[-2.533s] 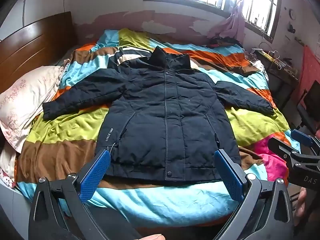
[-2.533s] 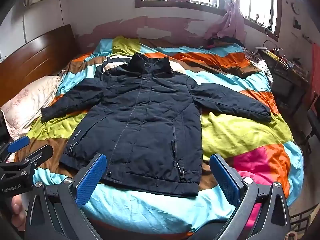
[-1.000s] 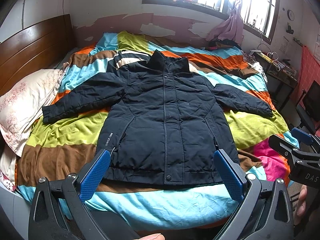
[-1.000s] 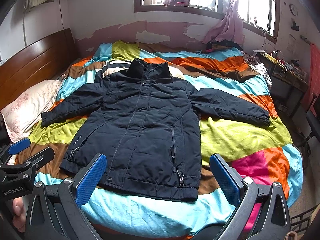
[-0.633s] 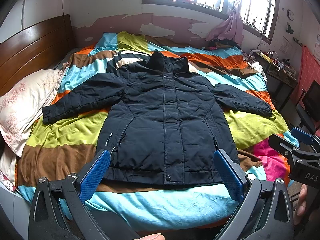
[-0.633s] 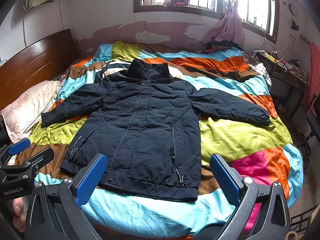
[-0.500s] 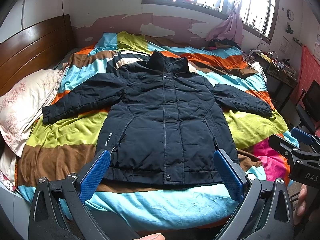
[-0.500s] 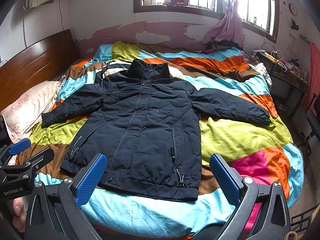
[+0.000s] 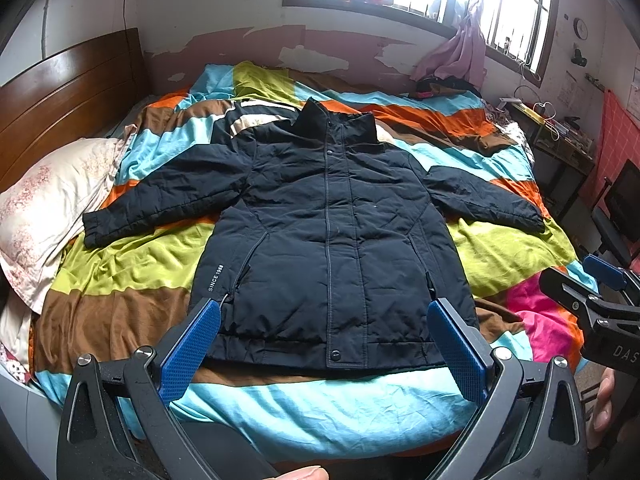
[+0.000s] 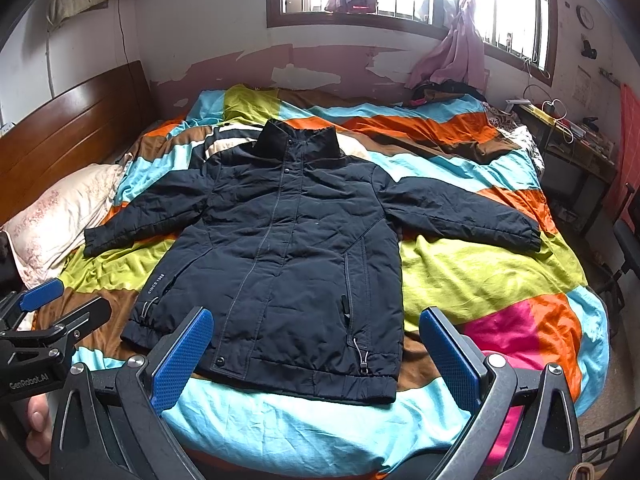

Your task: Fold large clothes

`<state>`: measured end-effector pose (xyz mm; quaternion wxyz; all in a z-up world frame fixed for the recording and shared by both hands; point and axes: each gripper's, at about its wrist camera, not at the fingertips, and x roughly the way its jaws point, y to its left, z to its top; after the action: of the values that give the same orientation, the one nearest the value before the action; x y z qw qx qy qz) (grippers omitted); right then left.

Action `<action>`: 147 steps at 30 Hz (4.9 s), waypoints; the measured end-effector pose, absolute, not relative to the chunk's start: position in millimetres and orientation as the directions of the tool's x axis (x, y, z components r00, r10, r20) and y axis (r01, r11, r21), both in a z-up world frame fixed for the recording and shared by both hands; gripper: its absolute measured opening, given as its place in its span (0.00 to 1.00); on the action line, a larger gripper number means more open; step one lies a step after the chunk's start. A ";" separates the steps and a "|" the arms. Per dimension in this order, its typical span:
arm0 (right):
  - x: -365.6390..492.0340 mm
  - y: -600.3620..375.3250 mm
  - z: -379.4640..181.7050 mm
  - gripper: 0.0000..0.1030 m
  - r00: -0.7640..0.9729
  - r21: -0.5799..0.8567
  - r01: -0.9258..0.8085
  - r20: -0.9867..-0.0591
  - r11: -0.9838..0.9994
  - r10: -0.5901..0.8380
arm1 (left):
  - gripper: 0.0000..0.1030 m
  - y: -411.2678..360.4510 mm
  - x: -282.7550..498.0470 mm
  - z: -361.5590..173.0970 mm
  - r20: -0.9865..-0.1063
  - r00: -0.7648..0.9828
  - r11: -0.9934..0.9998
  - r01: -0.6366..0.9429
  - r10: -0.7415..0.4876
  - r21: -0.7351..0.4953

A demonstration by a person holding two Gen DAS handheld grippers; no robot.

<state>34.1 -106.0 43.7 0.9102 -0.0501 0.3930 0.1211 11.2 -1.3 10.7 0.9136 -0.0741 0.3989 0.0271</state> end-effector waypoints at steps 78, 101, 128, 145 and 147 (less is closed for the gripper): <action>311.1 -385.9 -110.6 1.00 0.601 0.080 -0.161 -0.783 0.984 0.162 | 0.98 -155.1 472.5 -188.0 -0.795 0.592 0.968 0.251 -0.133 0.025; 379.1 -595.3 -163.3 1.00 0.671 0.532 0.210 -0.689 0.820 0.275 | 0.21 -173.4 534.6 -245.6 -0.861 0.478 0.949 0.315 -0.174 -0.017; 431.9 -478.1 10.8 0.14 0.760 0.706 -0.266 -0.265 0.657 0.593 | 0.21 -158.5 531.2 -252.0 -0.838 0.494 0.954 0.282 -0.232 -0.098; 438.7 -229.1 100.3 0.14 0.508 0.608 -0.561 -0.283 0.561 0.814 | 0.58 -88.8 506.0 -216.2 -0.777 0.526 0.936 0.248 -0.345 -0.248; 440.4 -209.0 98.8 0.14 0.482 0.607 -0.573 -0.295 0.551 0.825 | 0.58 -70.9 502.1 -211.7 -0.777 0.537 0.943 0.224 -0.329 -0.244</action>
<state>440.4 -209.0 98.8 0.8324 0.2194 0.2875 0.4199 502.1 -70.9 -211.7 0.8746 -0.0573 0.4547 -0.1581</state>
